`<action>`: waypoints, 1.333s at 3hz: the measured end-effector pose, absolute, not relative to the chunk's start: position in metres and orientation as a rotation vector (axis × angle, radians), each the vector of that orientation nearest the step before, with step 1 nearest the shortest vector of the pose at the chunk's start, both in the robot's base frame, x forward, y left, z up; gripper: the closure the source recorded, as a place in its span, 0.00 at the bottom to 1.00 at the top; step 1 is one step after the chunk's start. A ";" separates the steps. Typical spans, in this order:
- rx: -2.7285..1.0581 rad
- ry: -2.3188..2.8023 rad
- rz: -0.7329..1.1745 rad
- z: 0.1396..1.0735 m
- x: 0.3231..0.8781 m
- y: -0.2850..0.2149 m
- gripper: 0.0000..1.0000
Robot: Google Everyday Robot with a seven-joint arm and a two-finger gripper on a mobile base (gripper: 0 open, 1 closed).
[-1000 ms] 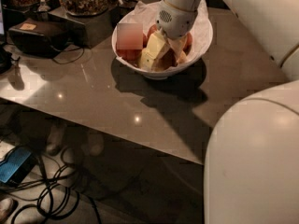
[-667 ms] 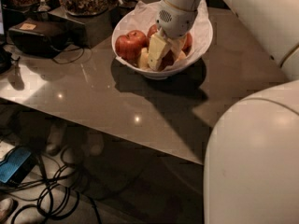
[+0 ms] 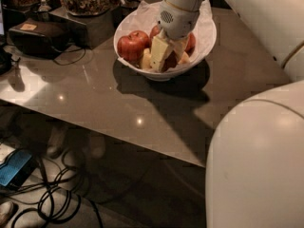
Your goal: Pick apple from white bowl
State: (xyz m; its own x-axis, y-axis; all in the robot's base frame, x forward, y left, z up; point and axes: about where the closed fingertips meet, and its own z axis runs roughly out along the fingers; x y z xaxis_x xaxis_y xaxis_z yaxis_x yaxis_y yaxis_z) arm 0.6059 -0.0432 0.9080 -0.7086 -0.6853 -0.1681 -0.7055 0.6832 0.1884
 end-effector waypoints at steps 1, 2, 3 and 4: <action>-1.199 2.682 0.370 0.925 0.604 -0.045 1.00; -1.257 2.571 0.389 0.945 0.595 -0.047 1.00; -1.313 2.497 0.405 0.957 0.588 -0.047 1.00; -1.432 2.382 0.461 0.983 0.572 -0.048 1.00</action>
Offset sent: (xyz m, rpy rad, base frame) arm -0.0310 -0.0132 0.0623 0.1357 -0.2188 0.1778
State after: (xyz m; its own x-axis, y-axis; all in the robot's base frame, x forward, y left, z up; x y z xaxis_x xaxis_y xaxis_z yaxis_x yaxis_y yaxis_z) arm 0.5724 -0.0481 0.9833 -0.4446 -0.7848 -0.4318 -0.8892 0.4447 0.1074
